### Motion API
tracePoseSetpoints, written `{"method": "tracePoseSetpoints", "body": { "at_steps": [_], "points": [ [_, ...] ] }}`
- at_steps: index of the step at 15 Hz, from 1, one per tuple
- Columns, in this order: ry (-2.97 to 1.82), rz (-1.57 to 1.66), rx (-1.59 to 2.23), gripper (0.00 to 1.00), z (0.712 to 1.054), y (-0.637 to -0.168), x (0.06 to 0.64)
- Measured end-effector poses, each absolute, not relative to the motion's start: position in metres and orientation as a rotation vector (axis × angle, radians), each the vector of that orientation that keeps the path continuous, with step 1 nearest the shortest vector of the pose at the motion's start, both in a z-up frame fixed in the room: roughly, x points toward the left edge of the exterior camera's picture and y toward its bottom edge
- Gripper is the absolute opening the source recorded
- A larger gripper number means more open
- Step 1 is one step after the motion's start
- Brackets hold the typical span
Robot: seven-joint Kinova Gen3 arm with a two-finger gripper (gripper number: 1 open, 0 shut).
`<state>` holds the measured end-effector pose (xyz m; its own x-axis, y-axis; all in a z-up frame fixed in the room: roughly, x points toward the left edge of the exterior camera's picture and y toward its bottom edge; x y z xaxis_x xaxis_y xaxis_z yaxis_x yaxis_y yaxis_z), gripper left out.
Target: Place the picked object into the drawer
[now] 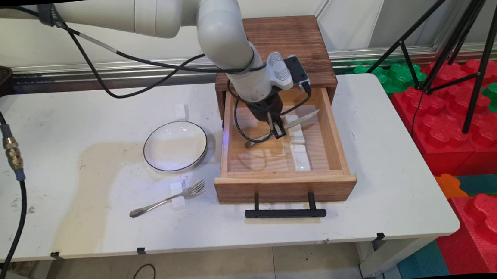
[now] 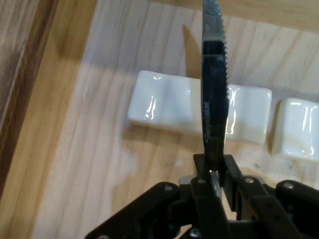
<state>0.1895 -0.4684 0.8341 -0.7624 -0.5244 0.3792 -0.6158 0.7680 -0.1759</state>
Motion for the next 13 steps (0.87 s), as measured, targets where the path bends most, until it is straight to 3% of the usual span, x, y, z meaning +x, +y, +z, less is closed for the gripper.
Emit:
{"method": "tracePoseSetpoints", "body": {
  "at_steps": [5,6,13],
  "points": [
    [-2.657,0.409,0.871,0.0,0.828,-0.473,0.19],
    [-2.658,0.406,0.869,1.0,0.826,-0.474,0.19],
    [-2.659,0.409,0.856,1.0,0.823,-0.48,0.191]
  ]
}}
